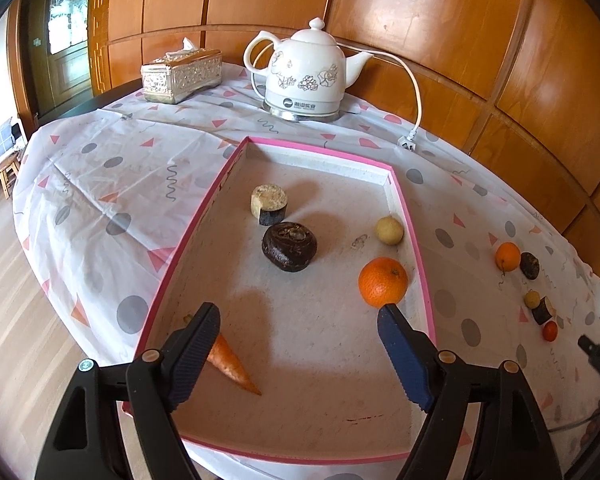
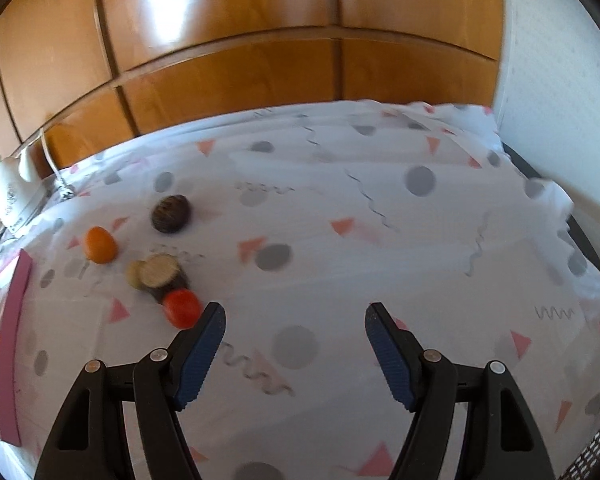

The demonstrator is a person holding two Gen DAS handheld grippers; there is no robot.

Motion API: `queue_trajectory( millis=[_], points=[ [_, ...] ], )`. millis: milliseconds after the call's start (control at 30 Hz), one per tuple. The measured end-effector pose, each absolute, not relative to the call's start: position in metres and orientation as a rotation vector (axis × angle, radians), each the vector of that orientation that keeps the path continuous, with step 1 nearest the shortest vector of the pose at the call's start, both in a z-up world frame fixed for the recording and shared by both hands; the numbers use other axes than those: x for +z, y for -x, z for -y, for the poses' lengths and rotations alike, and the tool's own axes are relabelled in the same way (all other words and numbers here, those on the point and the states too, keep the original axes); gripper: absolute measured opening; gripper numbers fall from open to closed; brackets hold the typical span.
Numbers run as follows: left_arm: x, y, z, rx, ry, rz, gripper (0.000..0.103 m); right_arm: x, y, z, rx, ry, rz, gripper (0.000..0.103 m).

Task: Organize fruits
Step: 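Reach the right gripper to the other dark round root and grasp it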

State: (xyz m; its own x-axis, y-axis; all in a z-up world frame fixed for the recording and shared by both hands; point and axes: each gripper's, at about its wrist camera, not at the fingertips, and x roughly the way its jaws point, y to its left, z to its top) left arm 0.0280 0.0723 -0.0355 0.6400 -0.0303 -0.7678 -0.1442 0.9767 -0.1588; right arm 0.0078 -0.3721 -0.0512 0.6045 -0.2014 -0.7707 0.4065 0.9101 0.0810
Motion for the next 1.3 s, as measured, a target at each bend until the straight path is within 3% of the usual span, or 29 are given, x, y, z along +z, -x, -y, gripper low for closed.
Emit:
queue_trajectory(
  millis=[733,1300],
  points=[
    [-0.048,-0.021,-0.093,0.119,0.273,-0.898,0.082,-0.045,-0.083,0.314,-0.194,-0.142,-0.876,0.074],
    [-0.057,-0.021,-0.106,0.155,0.324,-0.925,0.082,-0.068,-0.168,0.3,-0.142,-0.026,-1.014,0.074]
  ],
)
